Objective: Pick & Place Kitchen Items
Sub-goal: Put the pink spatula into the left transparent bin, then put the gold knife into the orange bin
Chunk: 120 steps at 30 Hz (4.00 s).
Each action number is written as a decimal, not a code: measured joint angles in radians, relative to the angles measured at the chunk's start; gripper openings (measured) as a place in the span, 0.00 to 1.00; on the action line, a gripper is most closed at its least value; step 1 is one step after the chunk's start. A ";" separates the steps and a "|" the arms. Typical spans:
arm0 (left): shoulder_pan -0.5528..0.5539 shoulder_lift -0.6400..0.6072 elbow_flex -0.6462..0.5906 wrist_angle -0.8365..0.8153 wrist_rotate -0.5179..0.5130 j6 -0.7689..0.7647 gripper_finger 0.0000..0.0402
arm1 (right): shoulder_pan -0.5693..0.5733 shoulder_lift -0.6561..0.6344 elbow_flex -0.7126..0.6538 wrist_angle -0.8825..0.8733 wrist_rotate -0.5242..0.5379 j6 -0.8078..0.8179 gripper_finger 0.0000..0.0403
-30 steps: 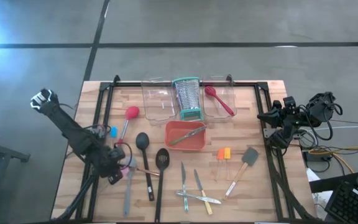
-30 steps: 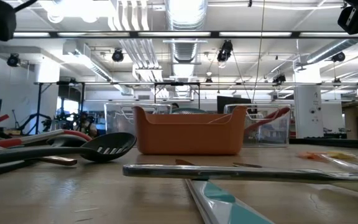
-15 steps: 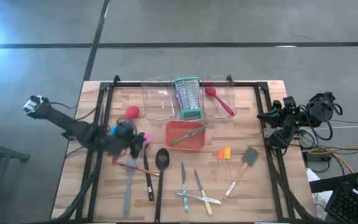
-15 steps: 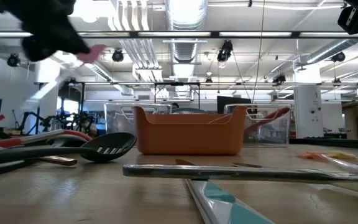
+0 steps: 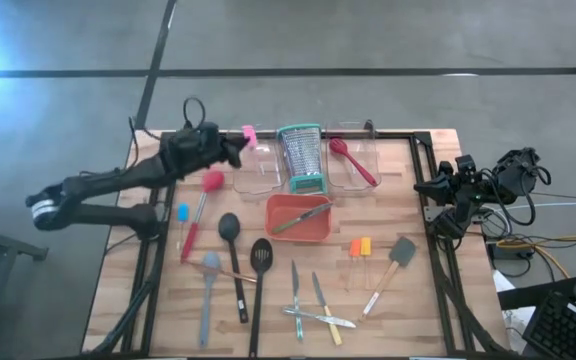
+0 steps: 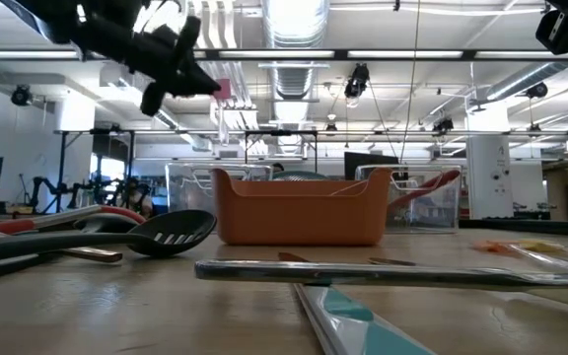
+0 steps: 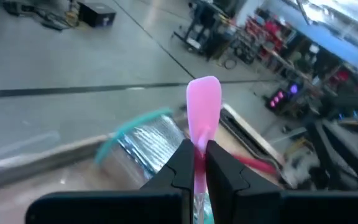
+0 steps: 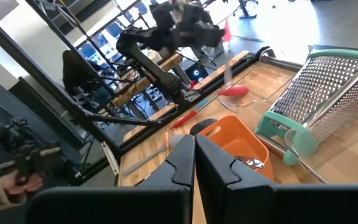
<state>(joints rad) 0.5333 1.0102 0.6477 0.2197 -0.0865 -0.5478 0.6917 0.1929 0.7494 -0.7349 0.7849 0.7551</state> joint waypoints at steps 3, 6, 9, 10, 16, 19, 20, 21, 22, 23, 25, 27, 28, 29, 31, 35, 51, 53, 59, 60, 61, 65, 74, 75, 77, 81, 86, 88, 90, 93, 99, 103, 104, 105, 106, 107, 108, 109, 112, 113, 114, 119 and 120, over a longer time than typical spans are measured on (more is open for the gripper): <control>0.071 0.076 -0.001 0.057 0.055 0.002 0.05 | 0.000 0.000 0.000 0.000 0.000 0.000 0.02; 0.093 0.166 -0.001 0.106 0.096 0.013 0.05 | 0.000 0.000 0.000 0.000 0.000 0.000 0.02; 0.096 0.253 -0.001 0.148 0.116 0.012 0.05 | 0.000 0.000 0.000 0.000 0.000 0.000 0.02; 0.096 0.280 -0.001 0.160 0.122 0.012 0.05 | 0.000 0.000 0.000 0.000 0.000 0.000 0.02; 0.114 0.398 -0.001 0.183 0.168 -0.028 0.05 | 0.000 0.000 0.000 0.000 0.000 0.000 0.02; 0.126 0.433 -0.001 0.182 0.193 -0.048 0.05 | 0.000 0.000 0.000 0.000 0.000 0.000 0.02; 0.131 0.442 -0.001 0.184 0.205 -0.055 0.05 | 0.000 0.000 0.000 0.000 0.000 0.000 0.02; 0.136 0.449 -0.001 0.182 0.211 -0.059 0.05 | 0.000 0.000 0.000 0.000 0.000 0.000 0.02; 0.141 0.457 -0.001 0.181 0.217 -0.061 0.05 | 0.000 0.000 0.000 0.000 0.000 0.000 0.02; 0.146 0.465 -0.001 0.177 0.223 -0.062 0.05 | 0.000 0.000 0.000 0.000 0.000 0.000 0.02; 0.154 0.481 0.014 0.129 0.226 -0.057 0.05 | 0.000 0.000 0.000 0.000 0.000 0.000 0.02; 0.160 0.501 0.040 0.077 0.230 -0.041 0.05 | 0.000 0.000 0.000 0.000 0.000 0.000 0.02; 0.161 0.512 0.055 0.058 0.233 -0.029 0.05 | 0.000 0.000 0.000 0.000 0.000 0.000 0.02; 0.164 0.523 0.072 0.037 0.236 -0.018 0.05 | 0.000 0.000 0.000 0.000 0.000 0.000 0.02; 0.166 0.551 0.107 -0.005 0.248 0.004 0.05 | 0.000 0.000 0.000 0.000 0.000 0.000 0.02; 0.166 0.598 0.190 -0.091 0.249 0.054 0.05 | 0.000 0.000 0.000 0.000 0.000 0.000 0.02; 0.171 0.711 0.365 -0.322 0.173 0.150 0.14 | 0.000 0.000 0.000 0.000 0.000 0.000 0.02; 0.172 0.708 0.365 -0.325 0.174 0.162 0.18 | 0.000 0.000 0.000 0.000 0.000 0.000 0.02; 0.172 0.705 0.366 -0.324 0.175 0.178 0.25 | 0.000 0.000 0.000 0.000 0.000 0.000 0.02; 0.172 0.703 0.366 -0.324 0.175 0.178 0.26 | 0.000 0.000 0.000 0.000 0.000 0.000 0.02; 0.172 0.699 0.366 -0.325 0.178 0.177 0.26 | 0.000 0.000 0.000 0.000 0.000 0.000 0.02; 0.177 0.657 0.370 -0.326 0.180 0.177 0.26 | 0.000 0.000 0.000 0.000 0.000 0.000 0.02; 0.180 0.488 0.404 -0.328 0.306 0.181 0.26 | 0.000 0.000 0.000 0.000 0.000 0.000 0.02; 0.180 0.466 0.403 -0.331 0.325 0.181 0.26 | 0.000 0.000 0.000 0.000 0.000 0.000 0.02; 0.179 0.419 0.399 -0.336 0.353 0.181 0.26 | 0.000 0.000 0.000 0.000 0.000 0.000 0.02; 0.176 0.319 0.397 -0.377 0.399 0.160 0.25 | 0.000 0.000 0.000 0.000 0.000 0.000 0.02; 0.163 0.184 0.397 -0.490 0.412 0.149 0.25 | 0.000 0.000 0.000 0.000 0.000 0.000 0.02; 0.151 0.129 0.397 -0.542 0.412 0.149 0.25 | 0.000 0.000 0.000 0.000 0.000 0.000 0.02; 0.135 0.077 0.396 -0.602 0.412 0.149 0.25 | 0.000 0.000 0.000 0.000 0.000 0.000 0.02; 0.107 0.008 0.395 -0.690 0.412 0.149 0.24 | 0.000 0.000 0.000 0.000 0.000 0.000 0.02; 0.027 -0.100 0.395 -0.858 0.411 0.121 0.24 | 0.000 0.000 0.000 0.000 0.000 0.000 0.02; -0.054 -0.145 0.394 -0.925 0.411 0.110 0.24 | 0.000 0.000 0.000 0.000 0.000 0.000 0.02; -0.076 -0.152 0.394 -0.935 0.410 0.105 0.24 | 0.000 0.000 0.000 0.000 0.000 0.000 0.02; -0.100 -0.156 0.394 -0.947 0.408 0.102 0.24 | 0.000 0.000 0.000 0.000 0.000 0.000 0.02; -0.127 -0.160 0.394 -0.957 0.406 0.101 0.24 | 0.000 0.000 0.000 0.000 0.000 0.000 0.02; -0.153 -0.161 0.393 -0.964 0.403 0.101 0.24 | 0.000 0.000 0.000 0.000 0.000 0.000 0.02; -0.179 -0.161 0.393 -0.966 0.402 0.100 0.24 | 0.000 0.000 0.000 0.000 0.000 0.000 0.02; -0.208 -0.160 0.393 -0.965 0.402 0.100 0.24 | 0.000 0.000 0.000 0.000 0.000 0.000 0.02; -0.295 -0.146 0.390 -0.962 0.399 0.100 0.24 | 0.000 0.000 0.000 0.000 0.000 0.000 0.02; -0.324 -0.140 0.385 -0.960 0.397 0.100 0.24 | 0.000 0.000 0.000 0.000 0.000 0.000 0.02; -0.352 -0.135 0.379 -0.961 0.396 0.102 0.24 | 0.000 0.000 0.000 0.000 0.000 0.000 0.02; -0.508 -0.100 0.353 -0.971 0.396 0.152 0.24 | 0.000 0.000 0.000 0.000 0.000 0.000 0.02; -0.542 -0.091 0.348 -0.971 0.397 0.166 0.24 | 0.000 0.000 0.000 0.000 0.000 0.000 0.02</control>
<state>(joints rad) -0.0092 0.9192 0.9953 -0.7516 0.3102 -0.3822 0.6914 0.1929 0.7494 -0.7345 0.7849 0.7548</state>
